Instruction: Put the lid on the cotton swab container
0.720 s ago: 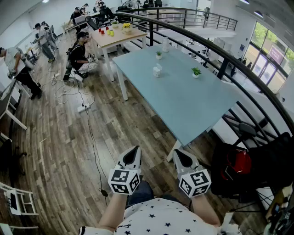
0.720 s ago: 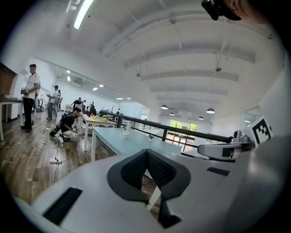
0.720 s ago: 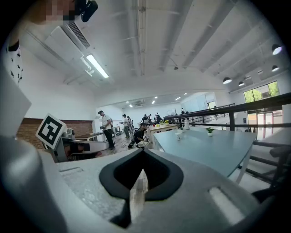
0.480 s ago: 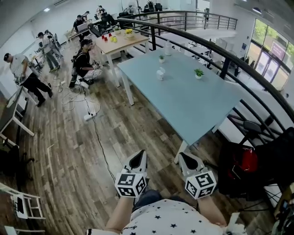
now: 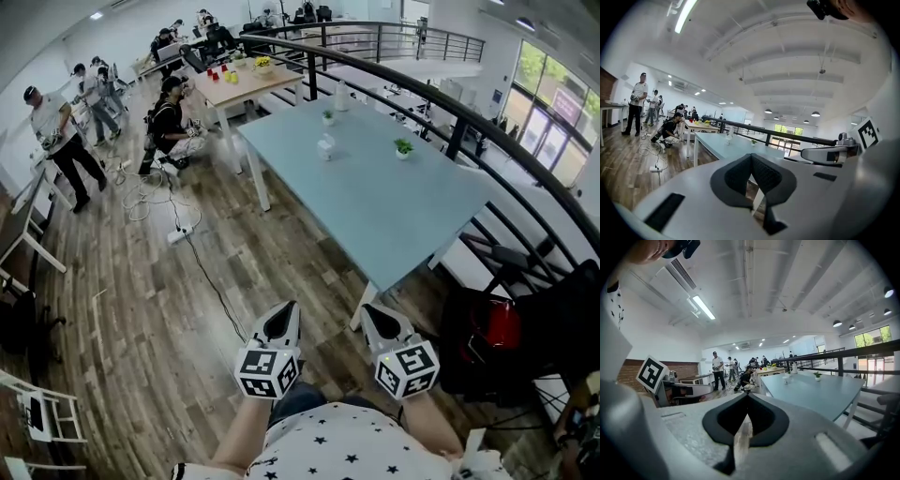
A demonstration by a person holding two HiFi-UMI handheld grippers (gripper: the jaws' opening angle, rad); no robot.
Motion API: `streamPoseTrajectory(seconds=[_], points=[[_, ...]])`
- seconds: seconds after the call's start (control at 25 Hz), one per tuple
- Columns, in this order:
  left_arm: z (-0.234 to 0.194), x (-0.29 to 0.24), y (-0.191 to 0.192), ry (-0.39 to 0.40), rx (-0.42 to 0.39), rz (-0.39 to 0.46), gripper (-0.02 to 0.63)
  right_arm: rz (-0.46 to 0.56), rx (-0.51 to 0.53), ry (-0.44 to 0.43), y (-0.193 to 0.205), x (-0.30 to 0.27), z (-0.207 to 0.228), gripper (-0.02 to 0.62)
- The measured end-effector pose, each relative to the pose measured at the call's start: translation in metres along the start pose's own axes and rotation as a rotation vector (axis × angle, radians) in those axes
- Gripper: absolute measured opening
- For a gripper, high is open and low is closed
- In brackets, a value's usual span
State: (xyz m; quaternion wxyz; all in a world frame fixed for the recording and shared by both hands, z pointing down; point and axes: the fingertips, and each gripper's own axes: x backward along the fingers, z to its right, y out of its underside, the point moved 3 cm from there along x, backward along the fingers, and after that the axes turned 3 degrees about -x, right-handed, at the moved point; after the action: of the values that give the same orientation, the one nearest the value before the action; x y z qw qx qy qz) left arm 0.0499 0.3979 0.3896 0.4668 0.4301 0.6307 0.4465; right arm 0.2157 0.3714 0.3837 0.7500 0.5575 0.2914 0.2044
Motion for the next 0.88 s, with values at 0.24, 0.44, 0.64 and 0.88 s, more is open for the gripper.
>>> streamPoseTrajectory(seconds=[0.24,0.44,0.64,0.88], points=[[0.007,0.001,-0.004,0.002,0.007,0.007,0.002,0.020,0.002,-0.002,-0.007,0.003,0.000,0.006],[0.009,-0.009,0.001,0.004,0.017,-0.003,0.002,0.009,-0.006,-0.007,-0.001,-0.001,0.007,0.006],[0.004,-0.013,0.003,0.010,0.029,-0.013,0.002,-0.004,-0.029,0.018,0.001,-0.005,0.013,0.006],[-0.009,-0.035,0.001,0.022,0.015,-0.032,0.015,-0.017,-0.045,0.028,0.001,-0.029,0.029,0.025]])
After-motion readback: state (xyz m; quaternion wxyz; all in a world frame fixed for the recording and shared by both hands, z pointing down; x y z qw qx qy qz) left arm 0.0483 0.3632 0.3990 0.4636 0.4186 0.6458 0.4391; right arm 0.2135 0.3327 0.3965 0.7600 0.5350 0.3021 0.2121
